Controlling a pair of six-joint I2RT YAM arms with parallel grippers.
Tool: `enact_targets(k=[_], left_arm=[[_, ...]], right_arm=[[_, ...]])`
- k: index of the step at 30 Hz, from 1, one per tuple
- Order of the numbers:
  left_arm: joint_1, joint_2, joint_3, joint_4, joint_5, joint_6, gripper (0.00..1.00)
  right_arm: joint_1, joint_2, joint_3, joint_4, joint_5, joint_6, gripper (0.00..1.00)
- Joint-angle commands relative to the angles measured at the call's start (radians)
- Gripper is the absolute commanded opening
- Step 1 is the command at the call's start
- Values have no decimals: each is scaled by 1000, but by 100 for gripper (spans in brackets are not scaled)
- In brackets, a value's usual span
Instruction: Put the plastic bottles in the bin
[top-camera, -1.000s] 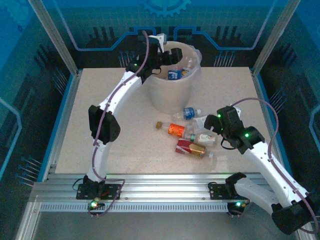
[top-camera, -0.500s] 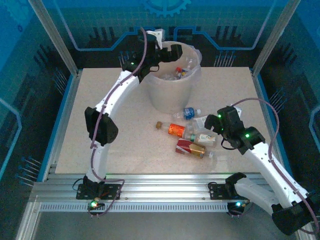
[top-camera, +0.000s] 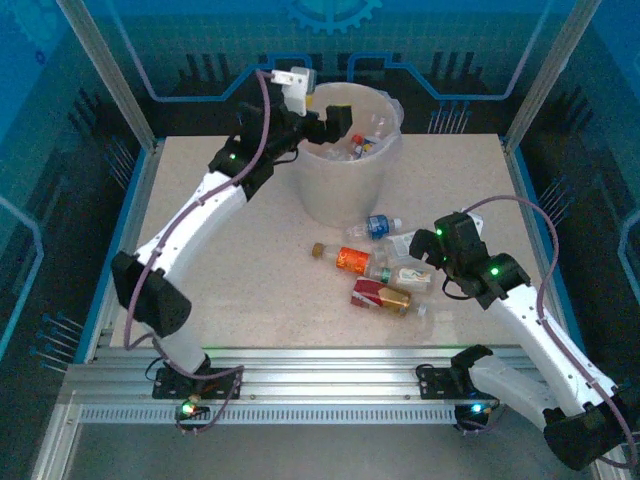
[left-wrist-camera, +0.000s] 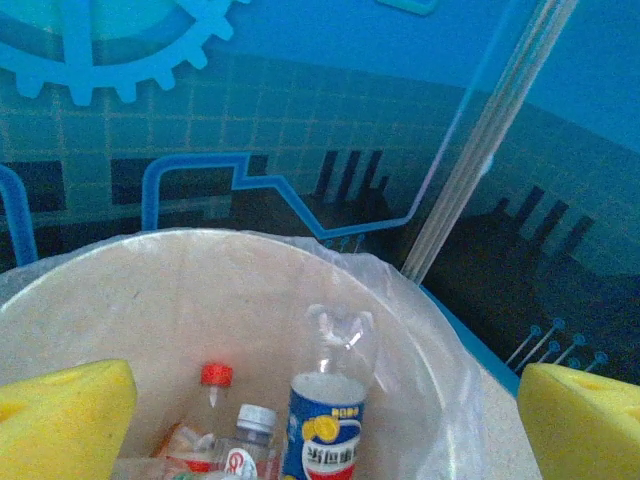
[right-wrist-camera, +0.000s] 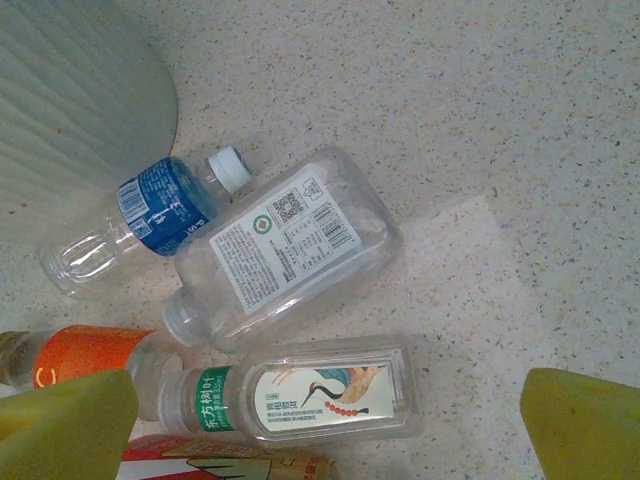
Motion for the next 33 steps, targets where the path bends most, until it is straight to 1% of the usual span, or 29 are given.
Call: enact_targets(k=[1,6,11,13,18,23,26,29,33], left_arm=[[-23,-104,-128,112,-12,86,99],[-69,-234,-316,176,1,127,99],[-92,-318,-467,238,148,123,99],[-106,-337,-521,259,172,137,99],[-170,-369,-637,289,180,277,99],[-250,-364,-716,263,201,473,99],[-282,-347,-746,229,249,554,99],[-323,-318,-756,170,271,640,99],[-406,-266,-790,165,235,795,99]], right_arm=[[-19,-3,22,-37,20,5,100],[-27,-2,45,-68,35,2,100],[-57,-2,60,-96,32,5,100],[-75,-3,62,-108,25,2,100],[-154,11,62,-120,-63,-43,100],[-240,56,55,-110,-184,-82,100],[-269,86,42,-95,-235,-93,100],[-290,121,36,-90,-262,-101,100],[-304,152,30,-84,-281,-110,100]])
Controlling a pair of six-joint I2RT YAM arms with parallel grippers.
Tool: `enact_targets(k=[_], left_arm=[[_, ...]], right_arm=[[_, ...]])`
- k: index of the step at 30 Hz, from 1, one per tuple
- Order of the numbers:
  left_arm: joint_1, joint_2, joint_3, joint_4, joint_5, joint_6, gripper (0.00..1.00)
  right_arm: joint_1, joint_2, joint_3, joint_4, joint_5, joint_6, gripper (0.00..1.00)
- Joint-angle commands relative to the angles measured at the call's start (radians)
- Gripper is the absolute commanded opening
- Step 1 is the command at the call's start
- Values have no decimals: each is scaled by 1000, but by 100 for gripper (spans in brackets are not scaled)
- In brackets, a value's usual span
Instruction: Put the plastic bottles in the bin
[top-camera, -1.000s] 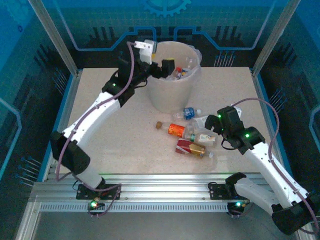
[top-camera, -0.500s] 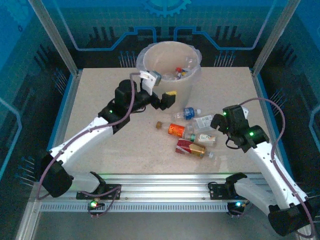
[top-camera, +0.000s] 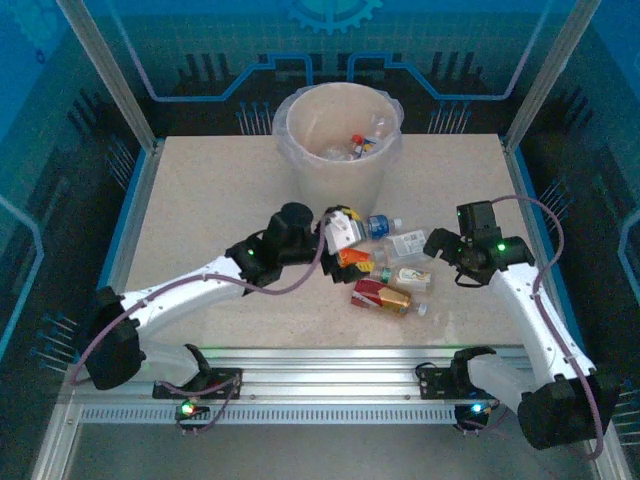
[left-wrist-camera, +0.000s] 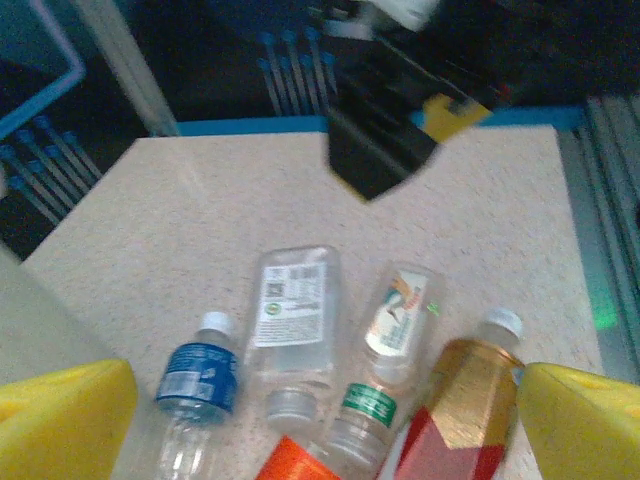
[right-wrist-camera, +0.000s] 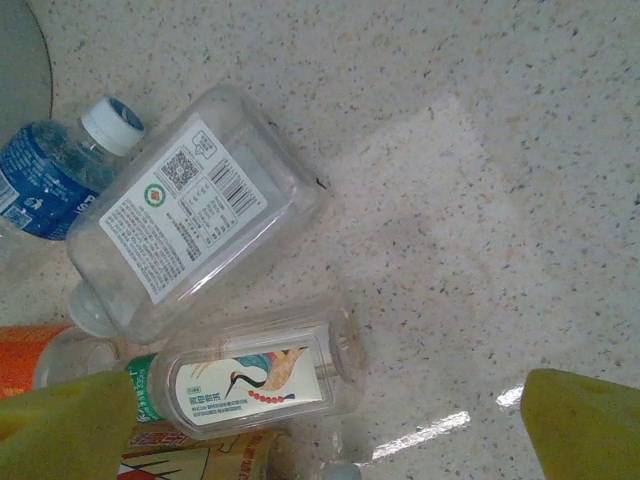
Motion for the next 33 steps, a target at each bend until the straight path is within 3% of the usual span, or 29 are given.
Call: enact_targets(k=[1,18,33], left_arm=[[-65,52,-44,-22,9,193,99],[-137,326,45,-64,-23,278,98],[-157,455,124,-103,-68,271,93]], right_arm=[[-24,19,-7,11,-55,-27,100],[-63,27,-30,25,-70,-38,100],[-78,23,-47,40,-83,-35,100]])
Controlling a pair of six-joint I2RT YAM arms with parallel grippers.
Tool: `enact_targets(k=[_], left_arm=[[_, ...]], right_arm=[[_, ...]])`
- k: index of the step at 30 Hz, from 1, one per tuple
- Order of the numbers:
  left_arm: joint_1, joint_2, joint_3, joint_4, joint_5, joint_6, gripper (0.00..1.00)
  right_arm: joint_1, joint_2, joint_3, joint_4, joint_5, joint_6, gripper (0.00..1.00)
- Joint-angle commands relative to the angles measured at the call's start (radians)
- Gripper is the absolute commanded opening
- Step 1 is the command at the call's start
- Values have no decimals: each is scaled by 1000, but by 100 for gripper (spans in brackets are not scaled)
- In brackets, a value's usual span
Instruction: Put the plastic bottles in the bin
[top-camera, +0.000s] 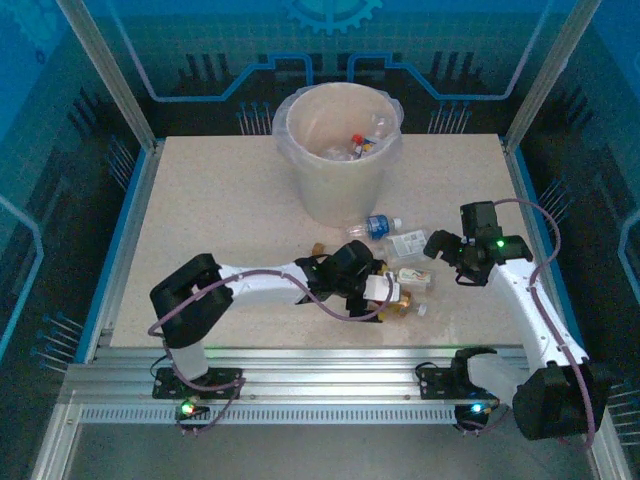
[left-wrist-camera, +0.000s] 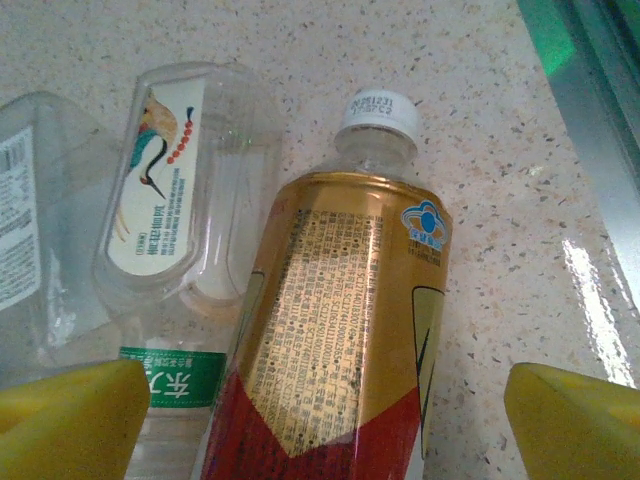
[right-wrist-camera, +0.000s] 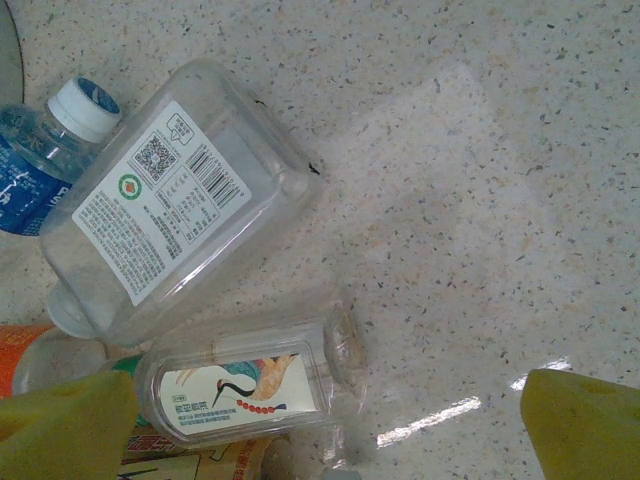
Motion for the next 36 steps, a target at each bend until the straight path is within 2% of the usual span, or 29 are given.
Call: enact_targets(k=[1,17,36], left_arm=[[-8,32,36,-37,-16,19,93],[-28,60,43,-119,-33,13,92],[-29,115,54,-121,-50,-11,90]], right_arm=[[-17,-9,-11,7,-14,-11,100],[-22,-4,-13,16,-25,-6,100],[-23,-10,-16,21,-33,1,100]])
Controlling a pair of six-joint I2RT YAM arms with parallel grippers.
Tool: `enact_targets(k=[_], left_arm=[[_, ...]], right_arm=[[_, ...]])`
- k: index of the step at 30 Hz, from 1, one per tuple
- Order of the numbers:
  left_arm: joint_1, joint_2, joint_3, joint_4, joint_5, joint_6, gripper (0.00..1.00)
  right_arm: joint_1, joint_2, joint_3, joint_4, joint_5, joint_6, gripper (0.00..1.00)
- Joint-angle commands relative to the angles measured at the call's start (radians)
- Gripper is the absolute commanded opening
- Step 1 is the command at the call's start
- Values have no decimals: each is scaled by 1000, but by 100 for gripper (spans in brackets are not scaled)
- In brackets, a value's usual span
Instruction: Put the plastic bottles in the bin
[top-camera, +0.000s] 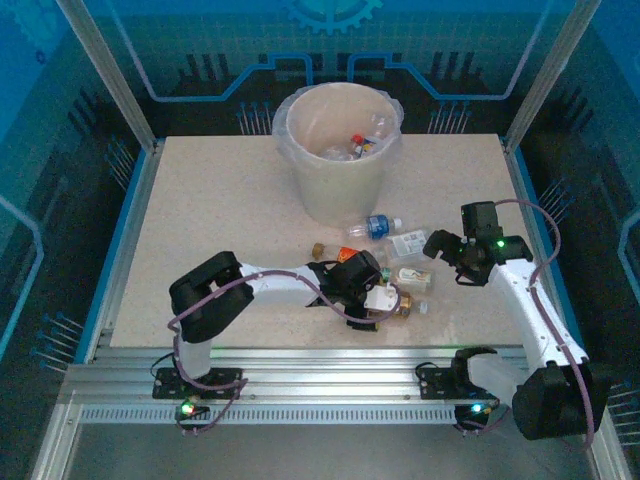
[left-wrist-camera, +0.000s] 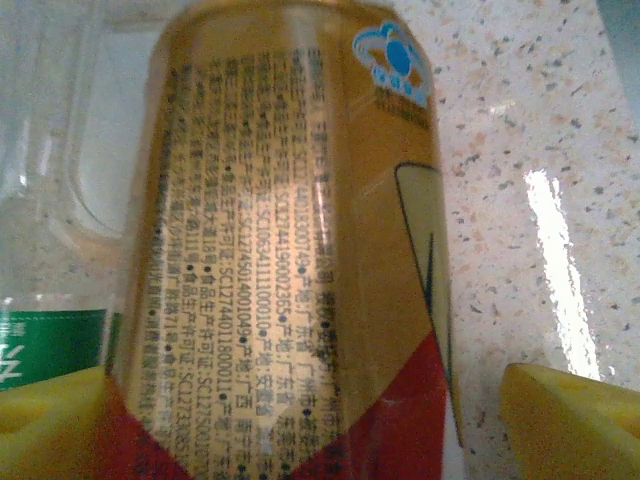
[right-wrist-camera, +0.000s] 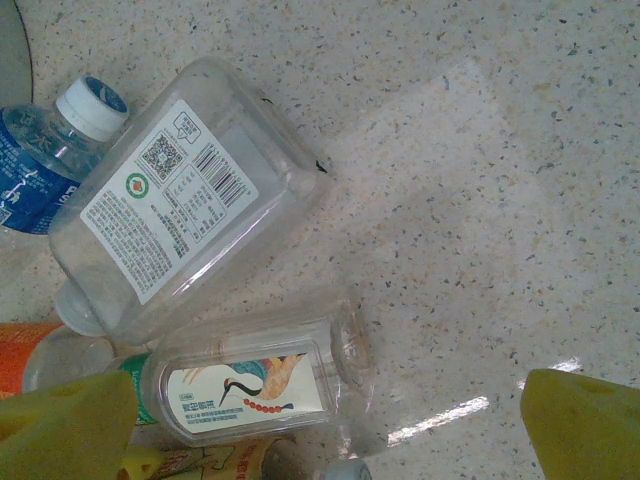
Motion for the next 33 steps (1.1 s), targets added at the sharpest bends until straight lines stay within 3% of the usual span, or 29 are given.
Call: enact_targets(k=[1,7,12,20,33], left_arm=[[-7,20,26,-24,-5,-10,88],[-7,29,32,-28,-14,-21,73],[-7,13,28,-30,-17,-22,67],[-8,-85,-10,4,10,-36,49],[-7,-340,-61,64,29,-80,43]], right_arm=[[-16,-10,-12,12,-15,0,100],[-19,-10,-12,14,-17,1,100],[-18,-16,-12,12,-13,1,100],[-18,-28,-12,9,-7,5,100],[-22,-66,-3,-25,54,-16,100]])
